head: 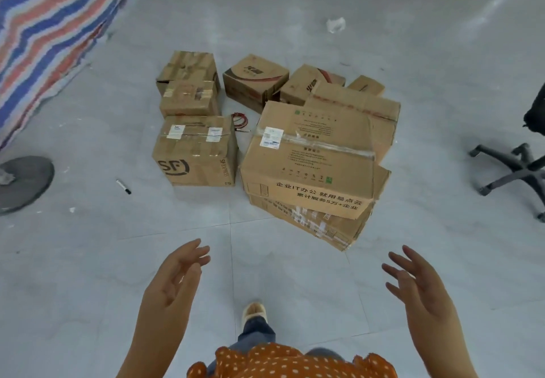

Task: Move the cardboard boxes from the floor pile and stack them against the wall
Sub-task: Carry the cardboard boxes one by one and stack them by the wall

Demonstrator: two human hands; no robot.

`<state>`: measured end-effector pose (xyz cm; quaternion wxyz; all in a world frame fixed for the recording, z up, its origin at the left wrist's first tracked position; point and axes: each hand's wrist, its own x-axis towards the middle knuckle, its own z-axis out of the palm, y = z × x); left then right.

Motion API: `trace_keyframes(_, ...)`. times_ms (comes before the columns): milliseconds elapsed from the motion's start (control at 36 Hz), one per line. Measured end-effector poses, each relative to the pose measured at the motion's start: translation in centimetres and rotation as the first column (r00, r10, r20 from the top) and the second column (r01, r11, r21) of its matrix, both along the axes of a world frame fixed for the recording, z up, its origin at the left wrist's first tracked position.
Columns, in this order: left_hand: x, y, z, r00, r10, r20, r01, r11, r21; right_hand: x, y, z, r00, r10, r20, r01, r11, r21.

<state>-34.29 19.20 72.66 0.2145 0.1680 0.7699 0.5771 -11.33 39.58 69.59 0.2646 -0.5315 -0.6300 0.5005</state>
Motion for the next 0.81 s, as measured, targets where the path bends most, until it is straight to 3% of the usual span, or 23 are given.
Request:
trace_keyframes(139,-6.4,4.9,-0.1,0.993,-0.115,0.003,0.115,0.991,-0.070,-4.7,3.7,0.5,0.996,-0.079,0.048,0.079,0.997,-0.010)
trace_keyframes(389,-13.7,15.2,-3.4,0.988,-0.148,0.046,0.153,0.979,-0.137,-8.8,12.9,-0.9,0.972,-0.189,0.142,0.200,0.977,-0.067)
trace_keyframes(667,-21.3,28.4,-9.7,0.980,-0.159,0.121,0.192,0.917,-0.351,-12.0,27.3,-7.2,0.945,-0.064,0.320,0.130,0.973,-0.190)
trace_keyframes(806,-24.9,33.0,-15.5,0.972,-0.035,0.233,0.144,0.870,-0.472,-13.1,32.7,-11.6,0.907,0.021,0.422,0.098,0.961,-0.259)
